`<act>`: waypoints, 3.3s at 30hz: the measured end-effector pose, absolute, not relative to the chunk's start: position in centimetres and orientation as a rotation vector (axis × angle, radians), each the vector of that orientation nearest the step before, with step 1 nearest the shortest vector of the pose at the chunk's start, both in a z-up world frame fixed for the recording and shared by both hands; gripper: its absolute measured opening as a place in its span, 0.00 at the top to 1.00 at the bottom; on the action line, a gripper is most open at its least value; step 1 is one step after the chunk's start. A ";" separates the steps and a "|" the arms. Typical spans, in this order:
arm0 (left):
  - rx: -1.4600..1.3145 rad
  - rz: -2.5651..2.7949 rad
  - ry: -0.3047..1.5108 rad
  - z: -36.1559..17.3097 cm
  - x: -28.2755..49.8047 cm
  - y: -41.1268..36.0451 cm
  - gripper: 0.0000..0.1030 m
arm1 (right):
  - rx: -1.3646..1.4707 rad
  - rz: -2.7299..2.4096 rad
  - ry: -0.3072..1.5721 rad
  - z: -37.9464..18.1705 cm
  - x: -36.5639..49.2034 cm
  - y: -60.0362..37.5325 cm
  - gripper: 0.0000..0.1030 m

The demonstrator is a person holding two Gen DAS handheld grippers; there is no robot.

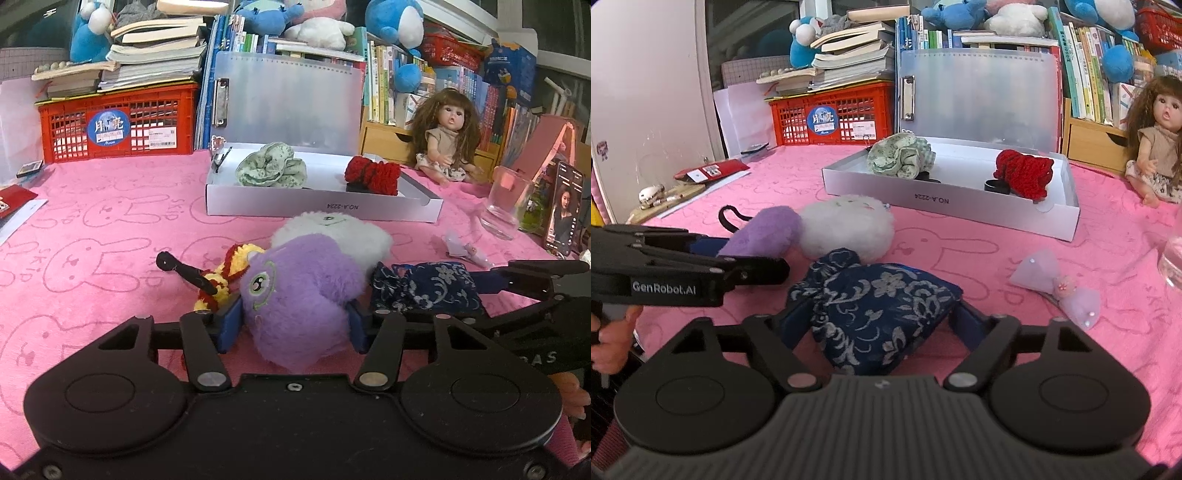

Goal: Organize objects
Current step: 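Carry the purple plush and blue pouch over the white tray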

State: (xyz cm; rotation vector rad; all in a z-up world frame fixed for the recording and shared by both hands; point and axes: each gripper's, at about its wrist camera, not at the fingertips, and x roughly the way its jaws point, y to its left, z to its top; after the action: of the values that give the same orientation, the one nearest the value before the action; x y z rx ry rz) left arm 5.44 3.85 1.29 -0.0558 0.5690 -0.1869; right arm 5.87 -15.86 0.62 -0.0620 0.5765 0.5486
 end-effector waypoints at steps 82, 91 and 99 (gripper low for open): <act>-0.038 -0.184 0.372 12.2 16.9 -2.0 0.54 | 0.107 0.276 0.348 10.7 14.3 -18.1 0.59; -0.076 -0.154 0.390 12.3 20.9 -1.9 0.54 | 0.141 0.282 0.342 11.1 18.1 -18.1 0.59; -0.089 -0.137 0.449 9.6 24.2 -1.8 0.54 | 0.182 0.297 0.420 8.7 21.6 -18.3 0.59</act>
State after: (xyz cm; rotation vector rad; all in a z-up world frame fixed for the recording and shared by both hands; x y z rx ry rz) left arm 24.20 -1.85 9.57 -0.0889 0.4495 -0.1371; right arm 21.60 -18.27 8.74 0.1821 0.4198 0.2972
